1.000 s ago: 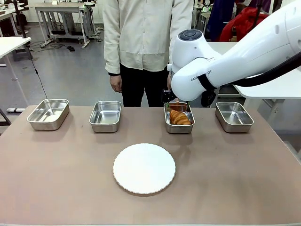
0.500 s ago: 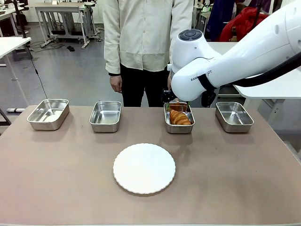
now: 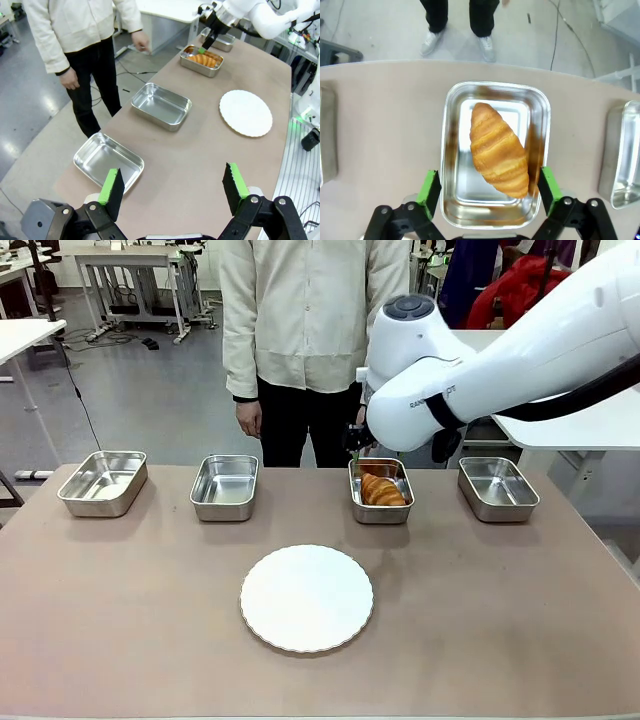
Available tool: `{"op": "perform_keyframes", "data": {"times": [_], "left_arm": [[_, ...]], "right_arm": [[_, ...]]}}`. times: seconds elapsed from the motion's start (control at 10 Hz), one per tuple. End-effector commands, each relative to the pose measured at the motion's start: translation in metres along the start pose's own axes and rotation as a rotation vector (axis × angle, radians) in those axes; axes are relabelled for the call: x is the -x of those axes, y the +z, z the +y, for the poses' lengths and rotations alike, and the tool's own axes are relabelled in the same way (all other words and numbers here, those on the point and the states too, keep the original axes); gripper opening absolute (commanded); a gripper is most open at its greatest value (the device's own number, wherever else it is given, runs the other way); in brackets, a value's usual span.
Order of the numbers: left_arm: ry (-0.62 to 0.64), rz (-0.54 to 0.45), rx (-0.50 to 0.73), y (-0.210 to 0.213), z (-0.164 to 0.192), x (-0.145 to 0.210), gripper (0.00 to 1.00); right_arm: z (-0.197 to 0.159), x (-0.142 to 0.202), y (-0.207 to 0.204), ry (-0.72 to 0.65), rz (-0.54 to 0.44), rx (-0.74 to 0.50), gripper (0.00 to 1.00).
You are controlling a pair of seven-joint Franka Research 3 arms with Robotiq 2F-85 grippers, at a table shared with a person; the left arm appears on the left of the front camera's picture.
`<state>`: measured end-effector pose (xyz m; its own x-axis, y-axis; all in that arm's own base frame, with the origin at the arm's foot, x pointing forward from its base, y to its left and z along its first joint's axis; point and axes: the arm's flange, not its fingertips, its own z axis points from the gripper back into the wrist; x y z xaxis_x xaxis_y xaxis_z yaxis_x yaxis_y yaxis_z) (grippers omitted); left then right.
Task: Place the bread in the container.
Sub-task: Place the Butter Roll into the Airtight Container indicated by the human.
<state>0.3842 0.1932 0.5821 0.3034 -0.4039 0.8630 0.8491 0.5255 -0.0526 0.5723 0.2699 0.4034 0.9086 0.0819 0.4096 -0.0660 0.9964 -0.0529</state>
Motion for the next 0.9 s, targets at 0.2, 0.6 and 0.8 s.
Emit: {"op": "perform_keyframes", "data": {"times": [0.2,0.6,0.8], "left_arm": [[-0.009,-0.019,0.006,0.001,-0.001,-0.001,1.00],[-0.009,-0.019,0.006,0.001,-0.001,-0.001,1.00],[-0.009,-0.019,0.006,0.001,-0.001,-0.001,1.00]], "right_arm": [[-0.023,0.074,0.082,-0.001,-0.196,-0.010,1.00],[-0.050,0.155,0.125,0.093,-0.169,-0.088,1.00],[-0.060,0.184,0.133,0.127,-0.135,-0.108,1.00]]}}
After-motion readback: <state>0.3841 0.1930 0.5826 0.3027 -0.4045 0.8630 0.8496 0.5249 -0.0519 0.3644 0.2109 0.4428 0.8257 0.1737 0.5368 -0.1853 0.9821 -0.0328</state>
